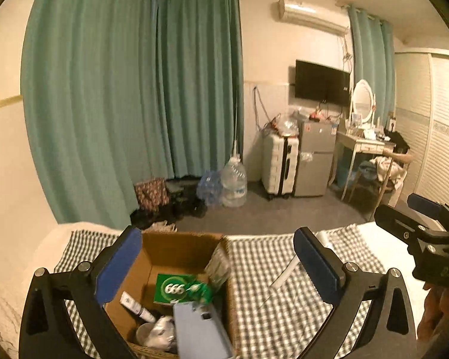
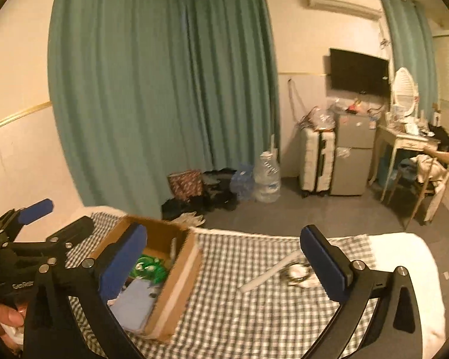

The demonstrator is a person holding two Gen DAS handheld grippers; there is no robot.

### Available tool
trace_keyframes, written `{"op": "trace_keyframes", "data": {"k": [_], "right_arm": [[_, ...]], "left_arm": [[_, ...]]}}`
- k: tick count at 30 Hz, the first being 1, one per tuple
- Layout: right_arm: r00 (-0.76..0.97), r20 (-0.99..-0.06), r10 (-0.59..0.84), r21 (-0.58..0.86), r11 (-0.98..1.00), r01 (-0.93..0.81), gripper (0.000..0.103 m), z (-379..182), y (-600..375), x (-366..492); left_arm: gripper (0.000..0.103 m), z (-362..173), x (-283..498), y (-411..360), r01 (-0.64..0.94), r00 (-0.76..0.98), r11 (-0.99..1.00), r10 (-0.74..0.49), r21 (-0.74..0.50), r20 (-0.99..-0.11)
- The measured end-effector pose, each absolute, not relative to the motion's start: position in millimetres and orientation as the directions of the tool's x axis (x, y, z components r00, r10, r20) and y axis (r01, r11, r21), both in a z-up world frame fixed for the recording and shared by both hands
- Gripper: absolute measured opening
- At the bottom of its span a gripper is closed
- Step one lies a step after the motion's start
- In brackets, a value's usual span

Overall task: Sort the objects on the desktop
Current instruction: 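Move both open tools back over the white foam rod and white plug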

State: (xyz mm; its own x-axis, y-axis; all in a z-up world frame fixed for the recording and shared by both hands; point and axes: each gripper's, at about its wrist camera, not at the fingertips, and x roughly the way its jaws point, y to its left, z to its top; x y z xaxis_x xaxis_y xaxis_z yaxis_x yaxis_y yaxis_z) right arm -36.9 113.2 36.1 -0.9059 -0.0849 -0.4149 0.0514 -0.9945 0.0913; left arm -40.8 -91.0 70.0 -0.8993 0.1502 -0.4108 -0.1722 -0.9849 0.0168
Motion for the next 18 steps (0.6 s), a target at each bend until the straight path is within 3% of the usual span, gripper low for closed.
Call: {"op": "trace_keyframes", "data": {"k": [8, 11, 13, 18], "right_arm": [[-0.913, -0.407, 0.029, 0.051, -0.997, -0.055, 0.103, 41.7, 177.3, -18.5], [-0.892, -0.452, -0.024, 0.023, -1.0, 0.015, 0.103, 21.6, 197.5, -10.8], [-0.893, -0.449, 0.036, 0.0, -0.999, -0.04, 0.103, 0.9, 215.1, -0.5], [-0.85, -0.525, 0.047, 0.127, -0.983, -0.133, 0.103, -43.6, 265.3, -11.7]], "left_arm": [[0.103, 55.2, -43.5, -43.9, -0.19, -0.901, -0.98, 0.147, 0.067, -0.409], [0.103, 34.4, -51.6, -29.9, -0.176, -0.899, -0.981, 0.127, 0.08, -0.419], [0.103, 18.4, -61.2, -22.0, -0.187, -0.882, -0.98, 0.137, 0.068, -0.452], [0.103, -23.2, -84.7, 6.4, -0.225, -0.84, -0.973, 0.17, 0.047, -0.515]]}}
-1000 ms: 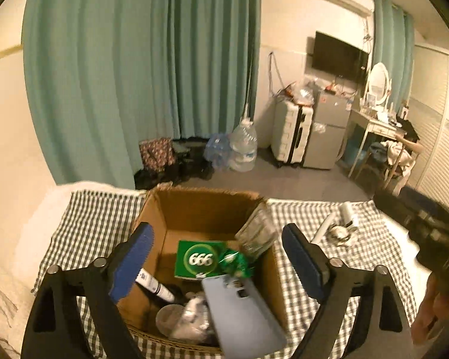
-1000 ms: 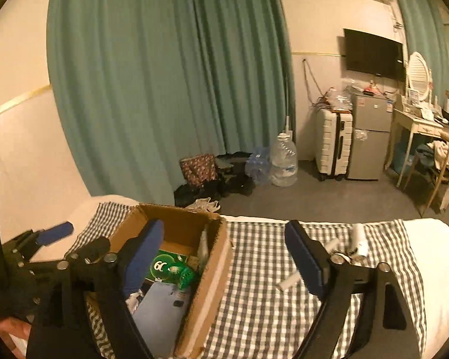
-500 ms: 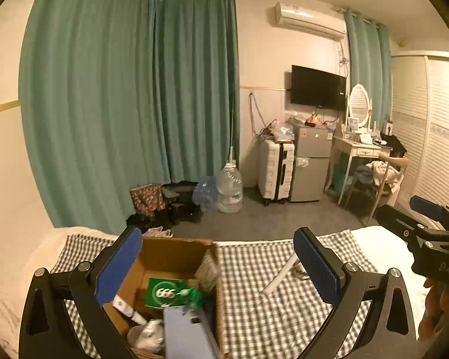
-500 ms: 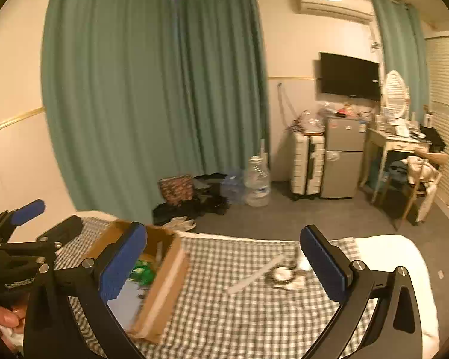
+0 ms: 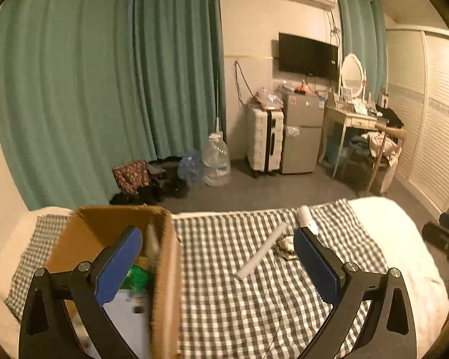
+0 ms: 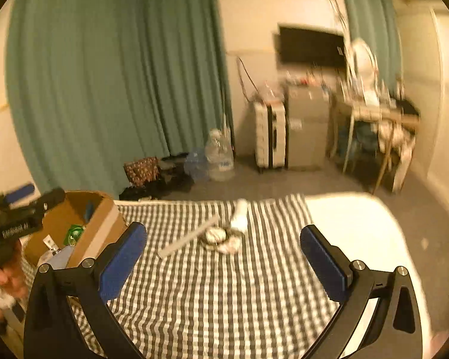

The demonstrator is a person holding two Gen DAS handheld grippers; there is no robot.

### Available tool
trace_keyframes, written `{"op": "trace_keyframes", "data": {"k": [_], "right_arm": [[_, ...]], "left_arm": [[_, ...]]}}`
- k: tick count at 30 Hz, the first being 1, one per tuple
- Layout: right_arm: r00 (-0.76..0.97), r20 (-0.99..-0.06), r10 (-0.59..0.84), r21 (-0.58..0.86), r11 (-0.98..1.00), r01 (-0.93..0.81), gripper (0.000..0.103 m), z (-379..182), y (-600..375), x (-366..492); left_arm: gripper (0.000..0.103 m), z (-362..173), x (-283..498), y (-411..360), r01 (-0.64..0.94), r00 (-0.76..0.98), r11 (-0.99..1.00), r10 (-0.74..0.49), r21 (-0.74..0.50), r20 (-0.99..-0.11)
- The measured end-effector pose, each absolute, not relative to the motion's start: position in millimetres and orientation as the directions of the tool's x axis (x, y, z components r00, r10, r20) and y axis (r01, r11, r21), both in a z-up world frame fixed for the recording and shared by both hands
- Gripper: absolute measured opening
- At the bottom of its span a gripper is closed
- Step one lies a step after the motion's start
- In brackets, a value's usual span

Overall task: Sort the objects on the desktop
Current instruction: 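Move both open tools back over the white foam rod and white plug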

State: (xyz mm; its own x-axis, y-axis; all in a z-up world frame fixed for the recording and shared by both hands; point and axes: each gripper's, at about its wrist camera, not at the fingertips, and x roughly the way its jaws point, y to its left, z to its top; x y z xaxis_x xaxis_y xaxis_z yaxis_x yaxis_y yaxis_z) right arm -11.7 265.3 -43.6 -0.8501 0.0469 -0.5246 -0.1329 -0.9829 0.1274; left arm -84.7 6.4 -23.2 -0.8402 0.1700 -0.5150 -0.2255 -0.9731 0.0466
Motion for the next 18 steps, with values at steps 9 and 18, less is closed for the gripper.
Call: {"op": "trace_keyframes", "data": {"k": [9, 18], "right_arm": [[-0.837, -0.543, 0.059, 0.162, -0.971, -0.173, 0.103, -84.2, 298.5, -47.0], [-0.812, -0.581, 0.048, 0.172, -0.968, -0.18, 0.103, -131.2, 305.5, -97.2]], "left_arm": [[0.103, -89.4, -107.8, 50.5, -0.242, -0.828, -0.962, 0.138, 0.125, -0.544], [0.103, -149.7, -153.3, 65.3, -0.231, -0.761, -0.966, 0.102, 0.121, -0.641]]}}
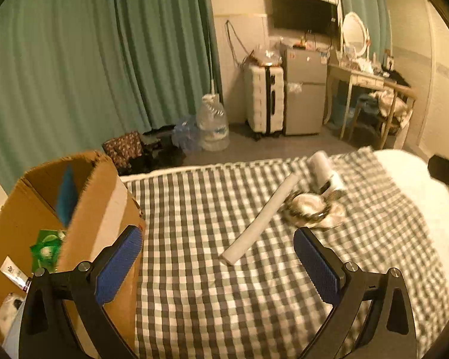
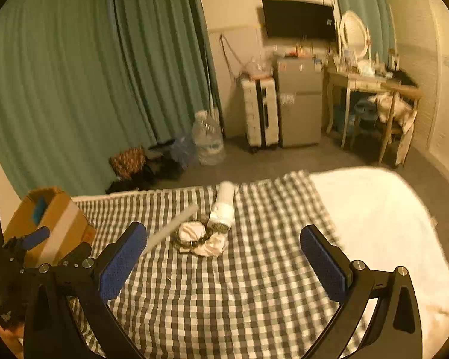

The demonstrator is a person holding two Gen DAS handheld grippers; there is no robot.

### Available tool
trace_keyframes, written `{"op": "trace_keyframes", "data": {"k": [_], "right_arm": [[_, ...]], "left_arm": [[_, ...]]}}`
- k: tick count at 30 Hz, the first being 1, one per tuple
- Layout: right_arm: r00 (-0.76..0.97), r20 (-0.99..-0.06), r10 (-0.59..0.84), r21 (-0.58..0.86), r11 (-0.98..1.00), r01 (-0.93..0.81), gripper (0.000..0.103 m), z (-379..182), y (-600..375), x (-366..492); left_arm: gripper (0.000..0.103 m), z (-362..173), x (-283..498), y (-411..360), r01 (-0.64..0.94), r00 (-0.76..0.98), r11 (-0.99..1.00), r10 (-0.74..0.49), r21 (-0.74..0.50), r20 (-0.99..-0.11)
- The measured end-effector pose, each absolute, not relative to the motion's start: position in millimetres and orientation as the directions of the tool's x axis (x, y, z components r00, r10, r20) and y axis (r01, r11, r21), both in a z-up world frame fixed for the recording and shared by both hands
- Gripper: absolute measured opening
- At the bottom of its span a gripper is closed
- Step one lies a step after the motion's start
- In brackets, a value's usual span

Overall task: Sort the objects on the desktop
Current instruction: 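Move both open tools back over the white foam rod and white plug, then grasp the white foam rod with the left tool while the right grasps the white plug adapter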

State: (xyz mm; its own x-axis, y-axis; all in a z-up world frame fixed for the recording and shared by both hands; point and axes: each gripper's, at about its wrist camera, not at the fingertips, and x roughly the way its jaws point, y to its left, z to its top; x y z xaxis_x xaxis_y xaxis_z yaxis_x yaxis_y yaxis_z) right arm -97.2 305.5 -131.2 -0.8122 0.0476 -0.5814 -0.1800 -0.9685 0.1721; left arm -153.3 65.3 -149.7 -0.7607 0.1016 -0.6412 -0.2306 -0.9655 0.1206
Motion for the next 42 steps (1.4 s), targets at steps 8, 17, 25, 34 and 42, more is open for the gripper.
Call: {"op": "trace_keyframes", "data": {"k": [8, 17, 25, 34, 42], "right_arm": [[-0.735, -0.678, 0.008, 0.24, -0.943, -0.232, 0.103, -192.1, 324.1, -153.6], [-0.732, -0.681, 0.023, 0.239, -0.938, -0.252, 0.103, -222.9, 325.7, -201.6], [-0.697, -0.701, 0.15, 0.069, -0.959, -0.276, 0.103, -247.8, 307.5, -233.8], [-0.663, -0.727, 0.179, 0.023, -0.959, -0.284, 0.103, -264.0, 291.5, -254.2], [-0.621, -0.772, 0.137, 0.058, -0.957, -0.284, 0.059, -268.4, 298.0, -255.3]], "left_arm": [[0.103, -197.3, -192.2, 71.6, -0.235, -0.699, -0.962, 0.068, 0.138, -0.712], [0.103, -245.1, -225.2, 88.2, -0.284, -0.656, -0.952, 0.108, 0.111, -0.747], [0.103, -267.3, -243.8, 81.7, -0.297, -0.605, -0.954, 0.16, 0.035, -0.78], [0.103, -270.2, -248.6, 88.0, -0.295, -0.608, -0.955, 0.164, 0.029, -0.777], [0.041, -261.1, -236.0, 108.7, -0.358, -0.634, -0.93, 0.181, 0.079, -0.752]]}}
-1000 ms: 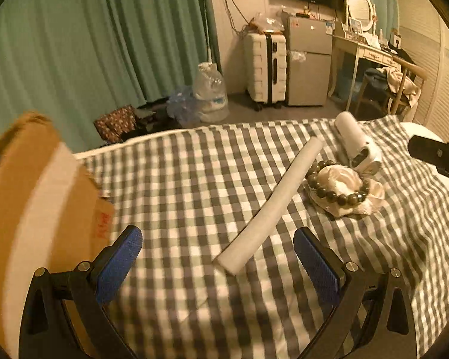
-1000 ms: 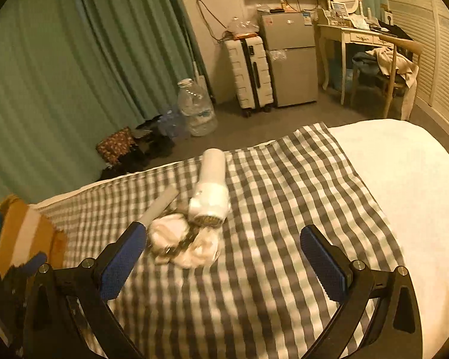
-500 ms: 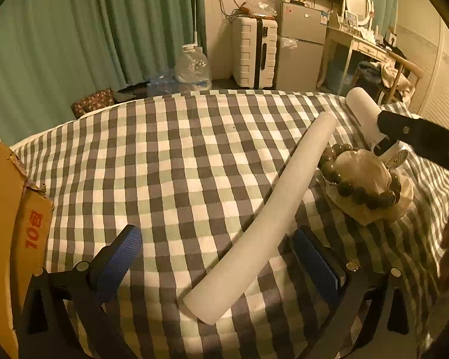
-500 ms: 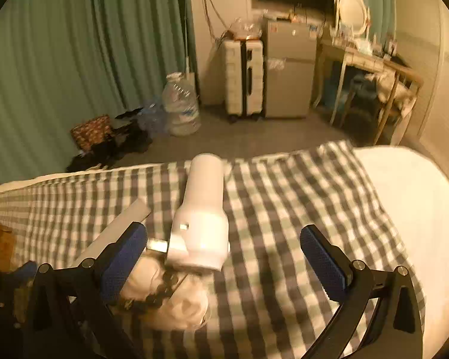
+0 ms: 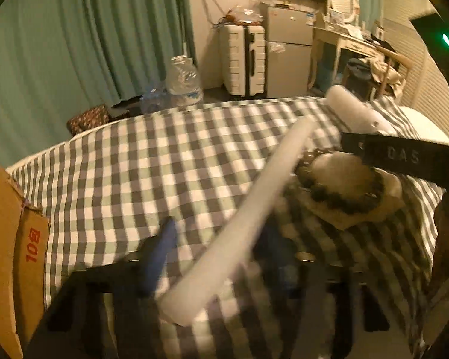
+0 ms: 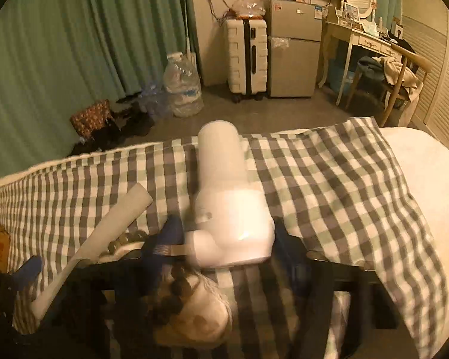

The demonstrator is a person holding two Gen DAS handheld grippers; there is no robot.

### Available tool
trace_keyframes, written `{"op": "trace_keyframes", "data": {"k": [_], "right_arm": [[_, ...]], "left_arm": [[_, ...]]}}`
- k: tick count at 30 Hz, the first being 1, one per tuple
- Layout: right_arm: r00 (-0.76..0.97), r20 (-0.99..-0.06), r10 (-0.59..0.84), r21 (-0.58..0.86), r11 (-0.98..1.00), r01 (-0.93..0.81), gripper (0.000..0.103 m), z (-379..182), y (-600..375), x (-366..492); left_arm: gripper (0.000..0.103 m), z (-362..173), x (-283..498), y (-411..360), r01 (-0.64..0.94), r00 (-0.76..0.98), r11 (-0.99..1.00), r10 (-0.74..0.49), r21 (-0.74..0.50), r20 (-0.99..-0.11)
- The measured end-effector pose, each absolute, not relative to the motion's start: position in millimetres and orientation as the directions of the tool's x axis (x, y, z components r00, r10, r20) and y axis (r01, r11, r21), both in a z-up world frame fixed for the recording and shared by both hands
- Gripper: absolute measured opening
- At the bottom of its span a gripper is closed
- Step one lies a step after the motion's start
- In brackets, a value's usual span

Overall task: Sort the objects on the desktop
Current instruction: 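Grasp the white foam rod with the left tool while the right grasps the white plug adapter, then lift the foam rod and plug and carry them over the cardboard box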

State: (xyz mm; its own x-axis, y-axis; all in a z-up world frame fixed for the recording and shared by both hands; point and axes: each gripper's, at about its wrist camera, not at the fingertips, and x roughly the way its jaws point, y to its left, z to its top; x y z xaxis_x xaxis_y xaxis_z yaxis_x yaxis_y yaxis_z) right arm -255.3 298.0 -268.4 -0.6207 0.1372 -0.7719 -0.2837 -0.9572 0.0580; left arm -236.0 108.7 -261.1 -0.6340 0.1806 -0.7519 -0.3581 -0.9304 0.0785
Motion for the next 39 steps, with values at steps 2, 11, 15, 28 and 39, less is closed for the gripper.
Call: {"op": "trace_keyframes", "data": {"k": [2, 11, 15, 28, 39], "right_arm": [[-0.615, -0.78, 0.113, 0.074, -0.96, -0.27, 0.059, -265.4, 299.2, -254.3], [-0.66, -0.744, 0.109, 0.104, -0.956, -0.274, 0.059, -236.0, 299.3, -221.7], [-0.681, -0.722, 0.118, 0.098, -0.958, -0.27, 0.058, -216.1, 295.2, -198.1], [-0.777, -0.615, 0.134, 0.143, -0.95, -0.277, 0.058, -138.7, 283.4, -98.9], [-0.842, -0.516, 0.161, 0.097, -0.965, -0.244, 0.058, -78.0, 239.1, -28.2]], "left_arm": [[0.025, -258.2, -232.4, 114.3, -0.37, -0.629, -0.924, 0.176, 0.093, -0.757], [0.009, -234.6, -212.8, 99.0, -0.399, -0.601, -0.917, 0.266, -0.005, -0.754], [0.009, -218.2, -202.5, 84.4, -0.37, -0.59, -0.927, 0.28, -0.054, -0.758], [0.009, -127.6, -121.5, 23.9, -0.356, -0.701, -0.93, 0.33, -0.09, -0.632], [0.009, -65.9, -61.6, 8.9, -0.36, -0.761, -0.932, 0.324, -0.05, -0.563]]}}
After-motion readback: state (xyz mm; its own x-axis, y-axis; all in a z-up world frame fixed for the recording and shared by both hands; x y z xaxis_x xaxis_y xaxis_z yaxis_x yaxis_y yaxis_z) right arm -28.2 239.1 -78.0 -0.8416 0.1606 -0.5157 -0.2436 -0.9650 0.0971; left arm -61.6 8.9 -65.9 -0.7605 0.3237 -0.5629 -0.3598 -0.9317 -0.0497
